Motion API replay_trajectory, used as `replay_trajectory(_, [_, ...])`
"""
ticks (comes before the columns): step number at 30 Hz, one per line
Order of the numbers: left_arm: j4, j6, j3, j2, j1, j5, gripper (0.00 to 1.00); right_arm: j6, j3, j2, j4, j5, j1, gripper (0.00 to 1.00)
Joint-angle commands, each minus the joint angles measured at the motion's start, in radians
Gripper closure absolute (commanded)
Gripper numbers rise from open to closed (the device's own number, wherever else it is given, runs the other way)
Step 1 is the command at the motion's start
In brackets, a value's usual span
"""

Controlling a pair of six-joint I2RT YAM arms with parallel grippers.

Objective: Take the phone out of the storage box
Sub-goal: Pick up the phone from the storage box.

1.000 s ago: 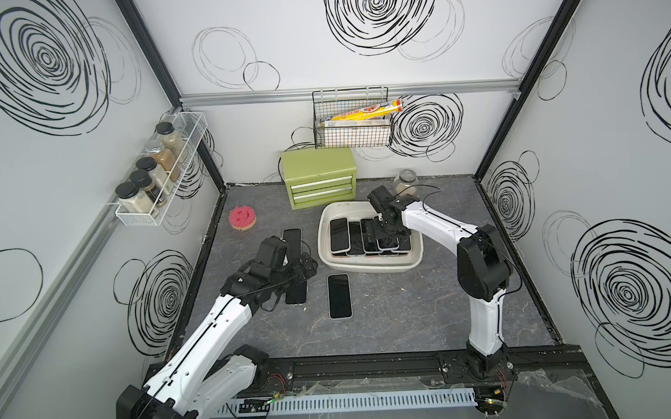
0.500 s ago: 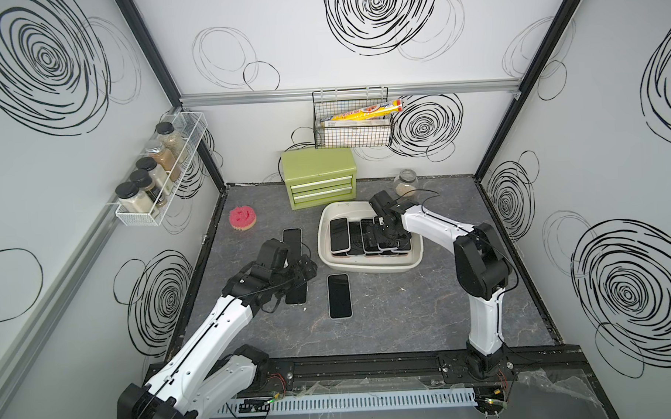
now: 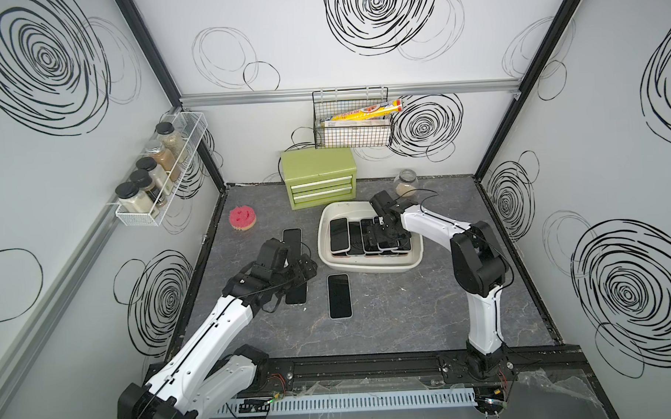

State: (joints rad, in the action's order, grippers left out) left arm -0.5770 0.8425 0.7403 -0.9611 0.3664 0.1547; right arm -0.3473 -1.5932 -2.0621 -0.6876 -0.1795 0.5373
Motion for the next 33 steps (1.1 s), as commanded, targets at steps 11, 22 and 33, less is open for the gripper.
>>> replay_trajectory(11, [0.028,-0.017,0.005,-0.021,-0.008,-0.011,0.01,0.031,-0.161,-0.153,-0.066,-0.026,-0.016,0.00])
replay_trajectory(22, [0.039,-0.025,0.001,-0.021,-0.020,0.000,0.01,0.041,-0.105,-0.134,-0.059,-0.011,-0.022,0.15])
replay_trajectory(33, [0.108,-0.032,0.004,-0.023,-0.013,0.057,0.01,0.026,-0.125,-0.110,-0.074,0.007,-0.023,0.45])
